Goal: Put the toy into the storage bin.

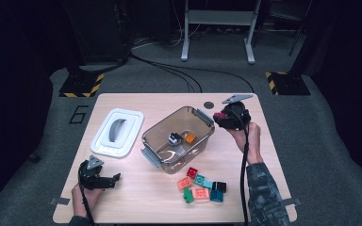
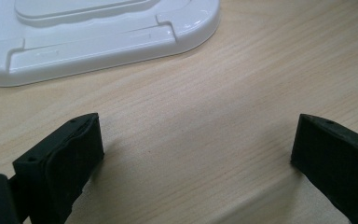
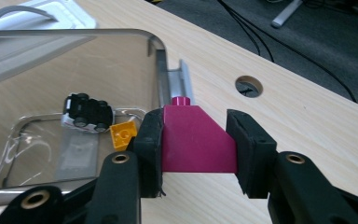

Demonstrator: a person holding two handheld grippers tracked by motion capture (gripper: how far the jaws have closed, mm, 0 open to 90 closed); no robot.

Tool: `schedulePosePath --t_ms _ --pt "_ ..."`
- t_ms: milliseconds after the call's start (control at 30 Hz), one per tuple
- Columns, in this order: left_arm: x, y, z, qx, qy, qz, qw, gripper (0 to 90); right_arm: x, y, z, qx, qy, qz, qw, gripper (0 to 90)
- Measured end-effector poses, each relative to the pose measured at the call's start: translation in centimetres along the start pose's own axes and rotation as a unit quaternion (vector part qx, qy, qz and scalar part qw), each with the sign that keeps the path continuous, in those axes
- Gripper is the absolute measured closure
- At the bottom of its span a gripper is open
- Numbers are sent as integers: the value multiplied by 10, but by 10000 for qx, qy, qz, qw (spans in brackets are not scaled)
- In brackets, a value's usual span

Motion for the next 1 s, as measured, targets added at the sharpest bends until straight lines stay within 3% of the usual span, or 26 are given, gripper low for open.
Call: schedulePosePath --t_ms 367,633,1000 --pt "0 0 0 1 0 -1 10000 21 11 6 -20 -295 344 -103 9989 585" --pt "0 0 0 0 -1 1 10000 21 23 4 -35 -512 608 -342 9963 584" --pt "0 0 0 -4 0 1 10000 21 28 -2 -40 -607 704 -683 9933 579"
Point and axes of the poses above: each handheld gripper's, and its own axes: x roughly forward along the jaws, y roughly out of its top, z roughly to its right, the point moved 3 cm from there along x, roughly forward along the jaws, and after that the axes turned 3 degrees about -x, right-handed, at the moved point
